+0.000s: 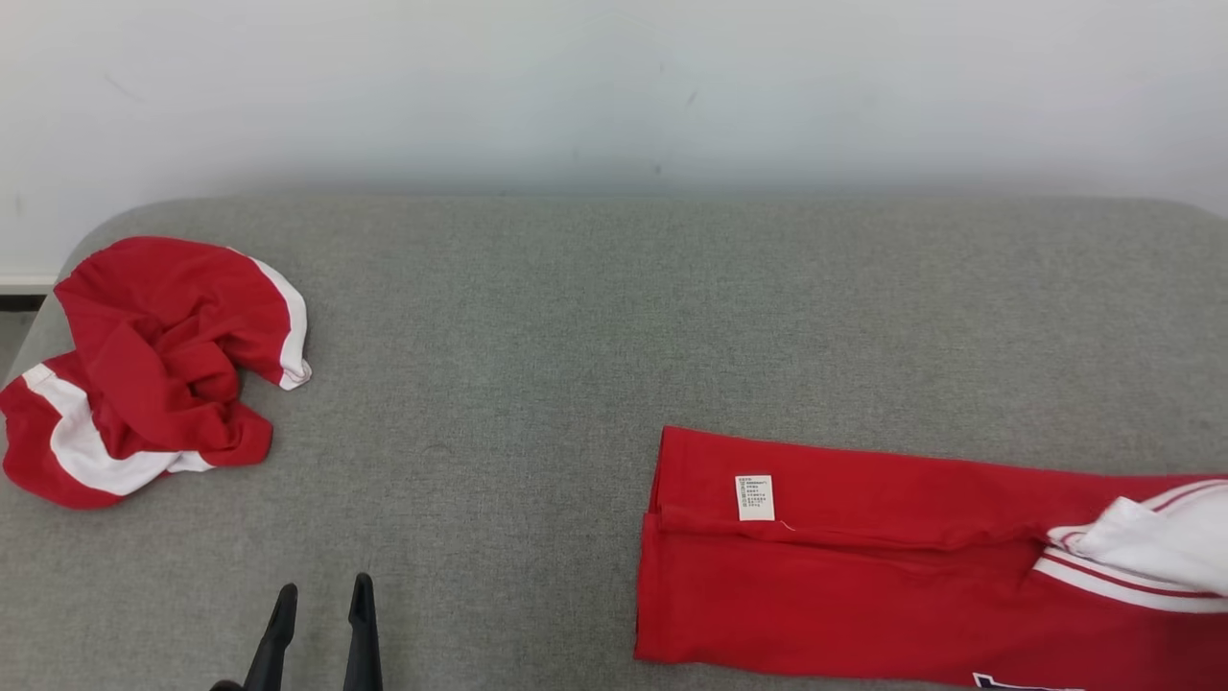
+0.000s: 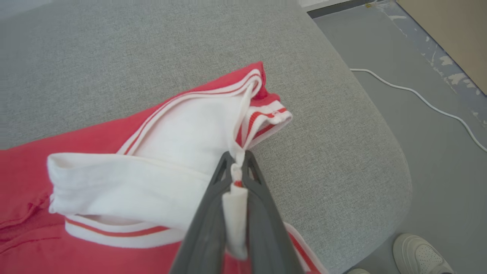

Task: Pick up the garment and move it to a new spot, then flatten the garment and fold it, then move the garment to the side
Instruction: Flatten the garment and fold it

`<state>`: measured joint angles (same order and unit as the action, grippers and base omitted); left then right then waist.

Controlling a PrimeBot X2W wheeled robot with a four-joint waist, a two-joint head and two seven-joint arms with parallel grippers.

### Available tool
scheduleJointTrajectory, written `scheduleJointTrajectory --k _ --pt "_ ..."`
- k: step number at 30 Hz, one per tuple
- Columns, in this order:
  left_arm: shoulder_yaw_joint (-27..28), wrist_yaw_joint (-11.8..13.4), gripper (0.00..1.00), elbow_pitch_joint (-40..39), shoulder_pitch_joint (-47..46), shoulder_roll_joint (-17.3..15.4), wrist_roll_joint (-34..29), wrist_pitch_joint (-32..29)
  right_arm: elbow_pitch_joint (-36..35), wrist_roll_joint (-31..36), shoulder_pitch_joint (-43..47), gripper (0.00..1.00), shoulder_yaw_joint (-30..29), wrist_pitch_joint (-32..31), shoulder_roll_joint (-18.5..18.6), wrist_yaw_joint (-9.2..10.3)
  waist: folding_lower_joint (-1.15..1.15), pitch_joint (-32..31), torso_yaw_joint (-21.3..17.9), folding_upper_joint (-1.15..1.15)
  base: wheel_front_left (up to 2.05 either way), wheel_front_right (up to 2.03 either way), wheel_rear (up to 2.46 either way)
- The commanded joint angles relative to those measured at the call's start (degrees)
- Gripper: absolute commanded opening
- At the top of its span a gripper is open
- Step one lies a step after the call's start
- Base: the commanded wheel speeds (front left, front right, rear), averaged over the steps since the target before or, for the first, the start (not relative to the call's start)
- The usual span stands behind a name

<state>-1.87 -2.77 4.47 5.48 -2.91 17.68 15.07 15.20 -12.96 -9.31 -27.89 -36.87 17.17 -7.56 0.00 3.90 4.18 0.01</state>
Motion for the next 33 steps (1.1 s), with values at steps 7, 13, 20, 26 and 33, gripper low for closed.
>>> scheduleJointTrajectory --k 7,13,20,26,33 --pt "0.0 0.0 1.00 0.6 1.1 0.0 0.5 0.1 -7.8 -1.5 0.4 0.00 9.3 -1.6 -1.4 0.16 0.00 -1.7 -1.0 -0.01 0.00 0.00 0.00" --pt "0.2 -0.5 1.00 0.9 1.1 0.0 0.7 0.1 -12.0 -3.0 -2.2 0.00 21.7 -4.1 -1.9 0.15 0.00 -2.0 -0.9 -0.01 0.00 0.00 0.00" --pt "0.2 -1.0 1.00 1.1 0.8 0.0 1.3 0.1 -9.9 -5.7 -7.9 0.00 35.8 -6.2 -3.9 0.15 0.00 -1.7 0.0 -0.01 0.00 0.00 0.00" --pt "-0.2 -1.0 1.00 1.3 0.0 0.0 1.6 0.1 -3.6 -7.5 -12.1 0.00 43.0 -4.5 -7.1 0.15 0.00 -1.1 1.5 -0.01 0.00 0.00 0.00" --pt "-1.0 -0.6 1.00 1.6 -0.7 0.0 1.8 0.1 6.2 -8.9 -16.8 0.00 48.9 -1.1 -10.5 0.15 0.00 -0.1 3.6 -0.01 0.00 0.00 0.00"
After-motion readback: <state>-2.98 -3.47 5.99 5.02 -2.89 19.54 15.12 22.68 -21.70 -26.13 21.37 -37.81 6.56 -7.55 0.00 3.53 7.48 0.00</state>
